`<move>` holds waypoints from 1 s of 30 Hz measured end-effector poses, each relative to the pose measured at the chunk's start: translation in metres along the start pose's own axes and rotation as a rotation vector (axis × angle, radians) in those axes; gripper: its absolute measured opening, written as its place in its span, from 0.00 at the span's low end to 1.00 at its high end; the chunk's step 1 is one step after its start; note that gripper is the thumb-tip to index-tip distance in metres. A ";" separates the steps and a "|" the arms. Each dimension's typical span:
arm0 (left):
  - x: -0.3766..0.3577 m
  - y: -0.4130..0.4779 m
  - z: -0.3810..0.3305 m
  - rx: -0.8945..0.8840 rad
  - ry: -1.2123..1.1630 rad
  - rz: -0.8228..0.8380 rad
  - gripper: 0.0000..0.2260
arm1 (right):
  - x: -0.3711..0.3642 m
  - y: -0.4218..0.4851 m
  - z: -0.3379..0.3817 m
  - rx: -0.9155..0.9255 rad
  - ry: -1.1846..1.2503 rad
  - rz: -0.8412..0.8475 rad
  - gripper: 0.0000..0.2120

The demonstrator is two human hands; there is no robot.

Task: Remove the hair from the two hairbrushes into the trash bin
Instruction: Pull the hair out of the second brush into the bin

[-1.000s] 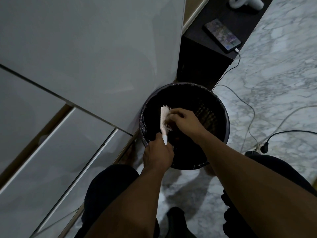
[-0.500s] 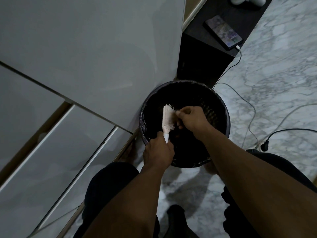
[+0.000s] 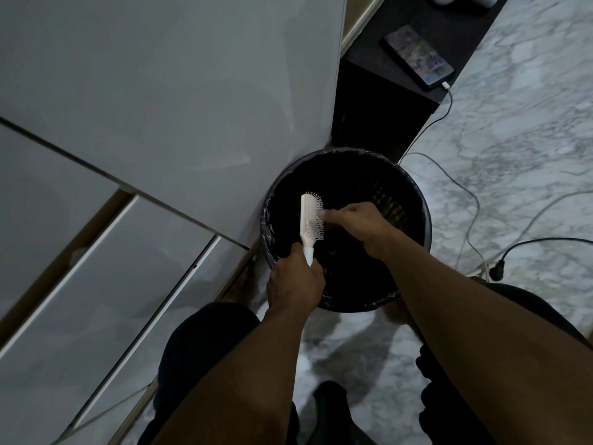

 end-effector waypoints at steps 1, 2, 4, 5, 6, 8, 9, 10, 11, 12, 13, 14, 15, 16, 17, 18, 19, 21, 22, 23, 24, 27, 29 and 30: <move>0.000 0.000 0.000 -0.004 -0.001 0.000 0.11 | 0.002 0.002 0.000 0.037 -0.032 -0.030 0.16; 0.000 0.000 0.000 -0.007 -0.003 0.000 0.11 | 0.004 0.003 0.000 0.062 -0.053 -0.069 0.20; 0.000 0.000 0.000 -0.011 -0.010 -0.005 0.10 | 0.011 0.008 0.000 0.069 -0.019 -0.159 0.21; 0.000 0.000 0.000 -0.012 -0.013 -0.009 0.10 | 0.013 0.011 -0.001 0.049 0.024 -0.182 0.19; 0.001 0.000 0.000 -0.012 -0.015 -0.011 0.10 | 0.013 0.011 -0.002 0.023 0.046 -0.186 0.16; 0.001 0.000 0.000 -0.018 -0.013 -0.013 0.10 | 0.016 0.014 -0.001 0.029 0.009 -0.215 0.10; 0.002 0.000 0.000 -0.021 -0.010 -0.013 0.10 | 0.019 0.014 0.001 0.045 -0.023 -0.242 0.09; 0.003 0.000 -0.001 -0.022 -0.006 -0.015 0.10 | 0.024 0.012 0.003 0.060 -0.055 -0.262 0.08; 0.004 0.000 -0.001 -0.019 0.002 -0.021 0.11 | 0.028 0.011 0.004 0.074 -0.095 -0.277 0.07; 0.006 0.000 0.000 -0.016 0.012 -0.026 0.11 | 0.030 0.010 0.006 0.090 -0.131 -0.289 0.06; 0.007 0.001 0.000 -0.013 0.023 -0.029 0.12 | 0.032 0.012 0.005 0.095 -0.155 -0.292 0.06; 0.009 0.000 0.000 -0.015 0.039 -0.032 0.12 | 0.031 0.012 0.003 0.089 -0.162 -0.280 0.07; 0.010 0.000 0.000 -0.022 0.057 -0.036 0.12 | 0.028 0.012 0.002 0.085 -0.166 -0.256 0.09; 0.011 0.000 -0.001 -0.032 0.076 -0.041 0.12 | 0.023 0.011 0.002 0.089 -0.183 -0.223 0.10; 0.012 0.000 -0.002 -0.042 0.097 -0.050 0.12 | 0.019 0.011 0.002 0.102 -0.209 -0.196 0.10; 0.013 0.000 -0.002 -0.045 0.118 -0.061 0.13 | 0.016 0.010 0.003 0.113 -0.245 -0.175 0.09; 0.015 0.001 -0.002 -0.037 0.135 -0.073 0.13 | 0.016 0.010 0.002 0.129 -0.311 -0.173 0.09; 0.018 0.002 0.000 -0.009 0.153 -0.094 0.13 | 0.018 0.006 0.004 0.179 -0.586 -0.195 0.16; 0.019 0.003 0.001 -0.002 0.157 -0.101 0.14 | 0.019 0.003 0.004 0.178 -0.729 -0.189 0.22; 0.019 0.003 0.000 -0.003 0.159 -0.106 0.13 | 0.019 0.002 0.002 0.157 -0.811 -0.169 0.27; 0.020 0.002 -0.001 -0.011 0.163 -0.108 0.13 | 0.016 -0.001 0.001 0.127 -0.833 -0.130 0.31; 0.019 0.001 -0.005 -0.046 0.174 -0.101 0.13 | -0.003 -0.004 -0.004 0.077 -0.625 0.031 0.34; 0.017 0.001 -0.007 -0.079 0.176 -0.097 0.13 | -0.015 -0.006 -0.001 0.006 -0.242 0.110 0.24; 0.016 0.001 -0.008 -0.097 0.173 -0.094 0.13 | -0.019 -0.010 0.000 -0.051 -0.079 0.142 0.16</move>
Point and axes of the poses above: each hand's wrist, its own y-axis towards the middle knuckle, its own x-axis out of the back of the hand, z = x × y, the point moved 8 cm from there along y, towards the middle knuckle, and after that the axes turned 12 degrees about -z, right-handed, at the moved point
